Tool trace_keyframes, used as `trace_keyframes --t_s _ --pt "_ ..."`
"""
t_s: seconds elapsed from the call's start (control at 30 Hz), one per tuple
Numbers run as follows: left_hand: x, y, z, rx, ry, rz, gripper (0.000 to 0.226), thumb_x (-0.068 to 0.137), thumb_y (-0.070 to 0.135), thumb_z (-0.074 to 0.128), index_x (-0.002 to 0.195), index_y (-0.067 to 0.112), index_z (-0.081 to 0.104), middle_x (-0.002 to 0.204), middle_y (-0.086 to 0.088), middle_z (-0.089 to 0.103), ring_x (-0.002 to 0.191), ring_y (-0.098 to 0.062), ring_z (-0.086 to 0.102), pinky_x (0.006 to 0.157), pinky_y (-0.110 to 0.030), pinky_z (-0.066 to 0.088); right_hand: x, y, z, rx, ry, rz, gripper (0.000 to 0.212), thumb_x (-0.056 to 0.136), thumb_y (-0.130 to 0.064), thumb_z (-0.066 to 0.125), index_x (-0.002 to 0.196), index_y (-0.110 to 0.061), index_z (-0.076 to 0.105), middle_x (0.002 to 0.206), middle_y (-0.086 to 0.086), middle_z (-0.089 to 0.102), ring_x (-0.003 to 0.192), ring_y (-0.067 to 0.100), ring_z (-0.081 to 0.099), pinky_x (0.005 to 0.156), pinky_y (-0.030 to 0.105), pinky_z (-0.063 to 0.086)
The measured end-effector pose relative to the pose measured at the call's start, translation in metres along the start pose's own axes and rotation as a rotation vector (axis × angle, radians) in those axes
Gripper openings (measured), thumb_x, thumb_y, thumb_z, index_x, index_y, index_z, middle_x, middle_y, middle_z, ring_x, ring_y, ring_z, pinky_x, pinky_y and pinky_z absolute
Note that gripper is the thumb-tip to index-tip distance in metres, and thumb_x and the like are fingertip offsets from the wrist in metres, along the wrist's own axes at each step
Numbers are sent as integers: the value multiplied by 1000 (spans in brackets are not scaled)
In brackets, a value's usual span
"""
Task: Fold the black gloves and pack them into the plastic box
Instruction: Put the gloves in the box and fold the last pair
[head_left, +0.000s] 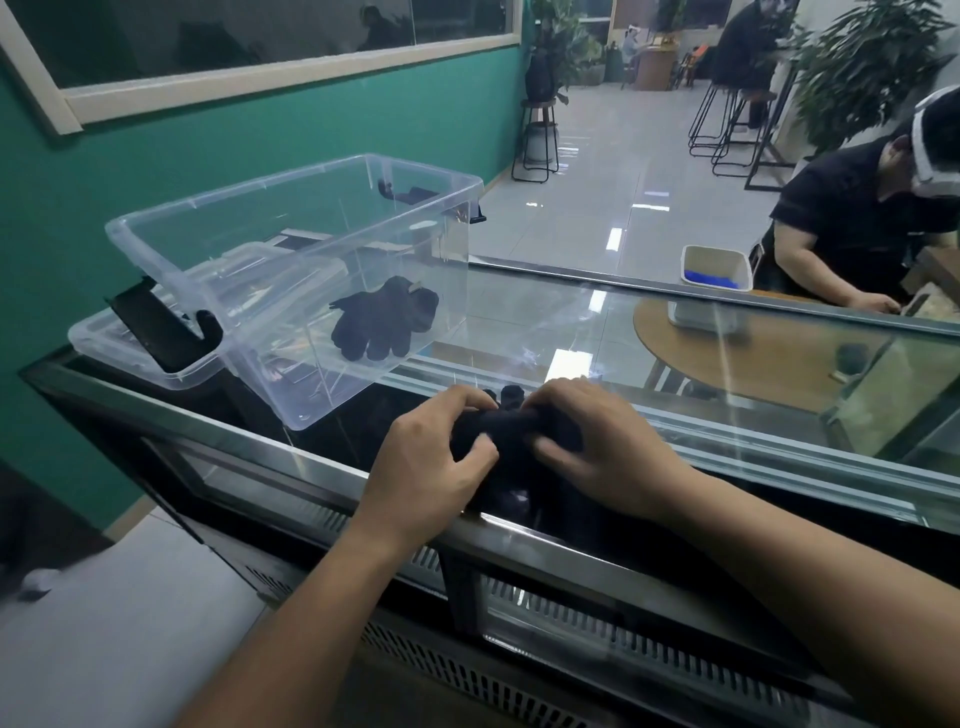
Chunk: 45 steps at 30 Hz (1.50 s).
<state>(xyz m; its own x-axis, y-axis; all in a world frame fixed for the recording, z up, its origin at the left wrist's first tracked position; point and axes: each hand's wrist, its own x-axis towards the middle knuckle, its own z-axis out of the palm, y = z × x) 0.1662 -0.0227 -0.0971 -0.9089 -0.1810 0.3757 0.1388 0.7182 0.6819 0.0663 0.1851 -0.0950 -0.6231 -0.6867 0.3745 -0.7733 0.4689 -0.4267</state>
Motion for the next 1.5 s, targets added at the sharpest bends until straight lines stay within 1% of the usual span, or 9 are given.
trace_keyframes --t_s 0.07,0.17,0.3,0.67,0.8,0.97,1.2,1.37,1.5 --pt "0 -1 -2 -40 17 -46 20 96 23 71 113 33 70 98 12 76 69 -1 65 68 -18 51 -1 -1 -2 94 24 52 25 97 -30 73 120 -27 64 105 -10 73 93 8 64 82 25 49" --pt "3 -2 -3 -83 25 -98 11 102 32 67 113 34 67 102 12 76 83 -13 74 76 -30 61 0 0 -3 164 77 165 27 99 -43 72 123 -33 64 106 -12 77 92 6 70 81 23 53" --pt "7 -4 -2 -73 78 -140 5 105 37 66 106 33 69 98 15 76 94 -2 72 79 -20 56 3 2 -2 173 152 253 21 96 -48 74 111 -34 69 101 -20 74 90 -4 66 78 5 44" --pt "17 -9 5 -28 198 -238 13 100 29 75 88 28 69 86 12 71 84 -1 67 73 -10 45 4 8 3 118 231 257 19 90 -39 81 100 -25 72 99 -7 63 89 4 62 76 14 43" --pt "15 -9 8 61 199 -132 14 97 14 76 92 25 70 96 9 62 83 -3 63 76 -15 51 2 7 4 77 251 156 16 89 -23 85 95 -21 70 98 -6 56 85 4 58 75 15 44" --pt "6 -8 10 142 120 102 37 92 -8 65 107 24 78 109 12 63 103 -7 63 92 -11 50 2 6 7 -42 202 -8 4 95 -19 75 98 -18 73 97 -4 63 87 19 59 74 41 55" --pt "2 -10 10 158 74 151 31 90 25 74 121 25 75 116 15 63 109 -5 61 100 -18 51 -2 3 6 -118 53 -61 33 92 -41 73 117 -21 67 112 -2 61 100 17 58 81 34 54" --pt "3 -13 7 213 44 200 40 89 21 79 128 23 74 119 11 65 113 -9 62 104 -25 53 -3 6 4 -183 42 -84 36 93 -32 75 126 -21 66 116 1 62 103 20 61 81 36 57" --pt "8 -11 3 421 11 339 47 85 14 84 131 18 74 111 0 74 102 -23 69 91 -38 61 -2 3 4 -226 58 -133 30 98 -32 66 124 -16 69 110 5 65 96 24 63 78 40 58"
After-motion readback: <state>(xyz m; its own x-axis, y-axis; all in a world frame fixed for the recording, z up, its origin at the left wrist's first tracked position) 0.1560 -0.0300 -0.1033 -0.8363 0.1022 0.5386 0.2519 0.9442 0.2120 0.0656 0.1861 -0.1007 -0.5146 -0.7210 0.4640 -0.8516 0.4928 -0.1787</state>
